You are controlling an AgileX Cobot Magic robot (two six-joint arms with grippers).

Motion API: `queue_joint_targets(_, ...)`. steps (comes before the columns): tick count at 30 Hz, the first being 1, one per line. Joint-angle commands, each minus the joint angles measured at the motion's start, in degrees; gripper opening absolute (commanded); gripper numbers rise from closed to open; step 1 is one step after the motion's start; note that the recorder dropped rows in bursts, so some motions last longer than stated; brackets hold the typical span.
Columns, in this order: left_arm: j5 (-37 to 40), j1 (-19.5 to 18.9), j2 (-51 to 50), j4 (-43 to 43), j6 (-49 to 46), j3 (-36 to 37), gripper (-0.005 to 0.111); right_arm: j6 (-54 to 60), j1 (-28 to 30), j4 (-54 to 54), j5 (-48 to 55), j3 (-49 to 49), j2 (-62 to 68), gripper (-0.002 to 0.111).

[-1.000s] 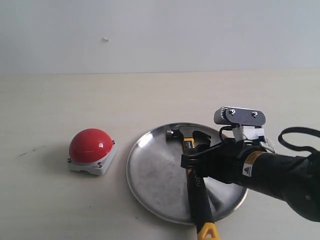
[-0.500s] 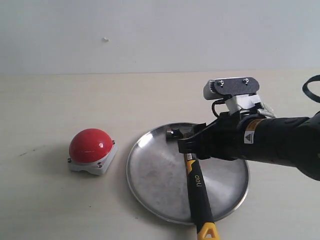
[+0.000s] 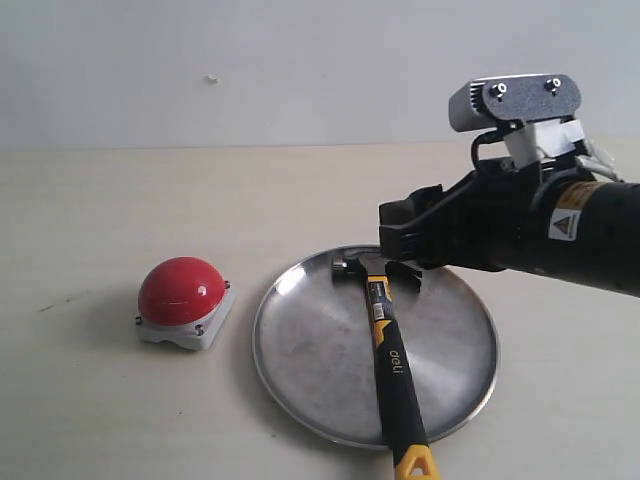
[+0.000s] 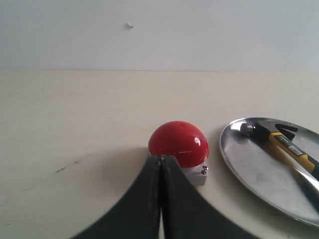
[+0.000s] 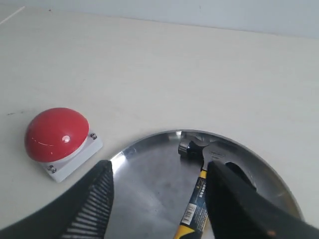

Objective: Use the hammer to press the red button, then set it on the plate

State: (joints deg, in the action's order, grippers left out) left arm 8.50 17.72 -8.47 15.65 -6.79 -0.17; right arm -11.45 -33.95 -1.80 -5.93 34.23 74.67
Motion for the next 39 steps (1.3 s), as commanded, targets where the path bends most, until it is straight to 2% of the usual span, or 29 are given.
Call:
queue_joint_targets(1,-0.23,0.05,0.45,0.31,-0.04,0.17,0.000,1.25,0.00,0.41,2.63,-2.47,-6.19,0.054)
queue_joint_targets(10,-0.23,0.05,0.45,0.31,-0.04,0.17,0.000,1.13,0.00,0.27,4.33,-15.49,-22.79,0.054)
queue_joint_targets(18,-0.23,0.05,0.45,0.31,-0.04,0.17,0.000,0.71,0.00,-0.05,20.18,-18.54,-35.55,0.054)
queue_joint_targets(24,-0.23,0.05,0.45,0.31,-0.14,0.17,0.000,0.84,0.00,-0.05,20.44,-18.43,-39.50,0.054)
queue_joint_targets(39,-0.23,0.05,0.45,0.31,-0.14,0.17,0.000,0.84,-0.71,0.23,19.47,-18.43,-40.16,0.054)
